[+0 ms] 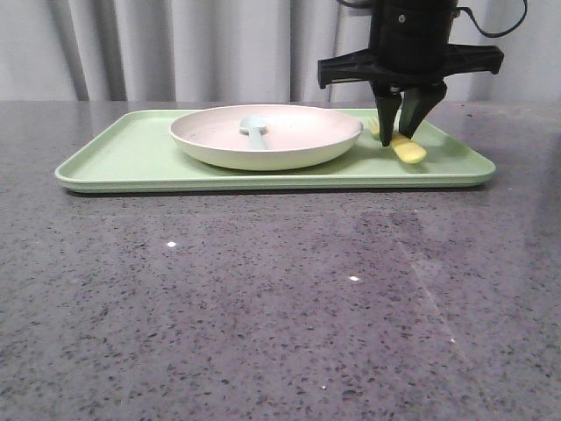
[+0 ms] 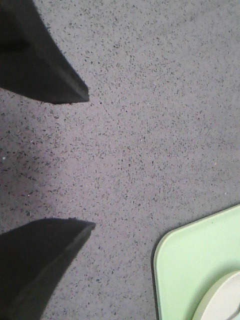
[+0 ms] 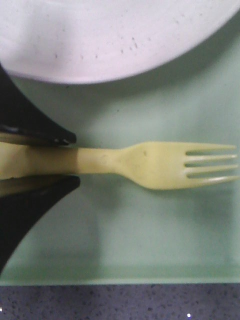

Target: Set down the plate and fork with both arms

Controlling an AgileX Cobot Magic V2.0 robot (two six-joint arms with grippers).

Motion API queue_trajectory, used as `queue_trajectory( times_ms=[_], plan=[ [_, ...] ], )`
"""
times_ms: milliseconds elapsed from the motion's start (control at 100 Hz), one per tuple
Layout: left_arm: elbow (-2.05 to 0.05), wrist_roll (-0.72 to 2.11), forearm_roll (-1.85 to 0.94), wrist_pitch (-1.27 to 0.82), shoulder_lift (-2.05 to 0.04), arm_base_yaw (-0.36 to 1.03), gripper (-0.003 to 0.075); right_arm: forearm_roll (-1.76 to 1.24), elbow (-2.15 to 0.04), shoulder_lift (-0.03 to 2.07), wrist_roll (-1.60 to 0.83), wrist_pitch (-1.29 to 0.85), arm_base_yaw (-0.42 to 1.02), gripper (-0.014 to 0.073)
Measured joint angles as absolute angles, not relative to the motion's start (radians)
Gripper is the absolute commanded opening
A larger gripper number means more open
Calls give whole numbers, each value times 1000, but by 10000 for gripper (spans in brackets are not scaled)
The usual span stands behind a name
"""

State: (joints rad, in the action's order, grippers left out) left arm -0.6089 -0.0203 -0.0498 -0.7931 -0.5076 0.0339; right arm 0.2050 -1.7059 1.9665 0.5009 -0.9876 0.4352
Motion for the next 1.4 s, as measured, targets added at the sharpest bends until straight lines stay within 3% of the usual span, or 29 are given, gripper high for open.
queue_trajectory(
  times_ms=[480, 740, 1400],
  plan=[
    [-609, -20, -50, -793, -508, 34, 472, 204, -1706, 1967, 501, -985, 435, 85],
    [-609, -20, -50, -793, -508, 34, 472, 204, -1706, 1967, 501, -985, 435, 264],
    [-609, -20, -50, -793, -508, 32, 472, 229, -1706, 1900, 501, -985, 435, 264]
  ],
)
